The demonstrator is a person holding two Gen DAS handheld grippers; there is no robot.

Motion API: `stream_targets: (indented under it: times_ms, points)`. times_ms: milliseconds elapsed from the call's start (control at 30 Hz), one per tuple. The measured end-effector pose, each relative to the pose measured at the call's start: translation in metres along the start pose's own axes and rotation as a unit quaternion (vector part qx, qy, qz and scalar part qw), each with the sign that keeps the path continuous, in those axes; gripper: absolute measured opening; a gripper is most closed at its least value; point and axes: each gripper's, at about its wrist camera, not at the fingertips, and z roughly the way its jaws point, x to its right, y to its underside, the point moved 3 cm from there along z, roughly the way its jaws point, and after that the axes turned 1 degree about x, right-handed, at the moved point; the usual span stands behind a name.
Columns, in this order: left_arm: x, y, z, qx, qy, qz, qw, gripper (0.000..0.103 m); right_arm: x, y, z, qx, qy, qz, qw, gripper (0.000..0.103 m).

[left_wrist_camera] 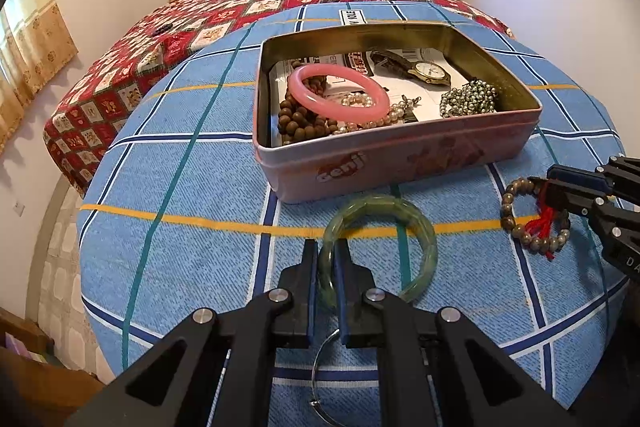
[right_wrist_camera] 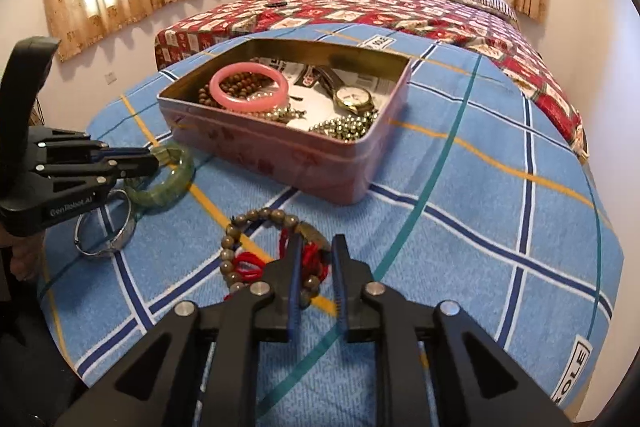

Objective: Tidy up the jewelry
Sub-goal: 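Grasp the green jade bangle with the left gripper while the right gripper grasps the red tassel, then lower the jade bangle and tasseled bracelet into the tin, opening both grippers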

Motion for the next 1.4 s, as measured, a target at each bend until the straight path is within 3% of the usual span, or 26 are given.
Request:
stream_targets:
  times_ms: [267,700,1067,1400]
  points:
    - [0.001,-0.001,-0.003,0.006,0.002,0.002,1.0,0.007,-0.003,-0.004,-0.011,0.023,0.0,-0.006,1.0,0.006]
    - [0.002,-0.001,-0.005,0.007,0.004,0.011,0.9999,0.007,-0.004,-0.002,-0.002,0.004,0.007,-0.02,1.0,0.008]
    - [-0.009,-0.015,-0.033,0.036,-0.001,0.006,0.9994,0.007,-0.002,-0.027,-0.047,0.062,0.009,-0.016,0.998,0.004]
    - [-0.019,-0.05,-0.058,0.075,-0.016,0.012,0.997,0.007,0.0,-0.062,-0.06,0.096,0.01,-0.026,0.995,0.004]
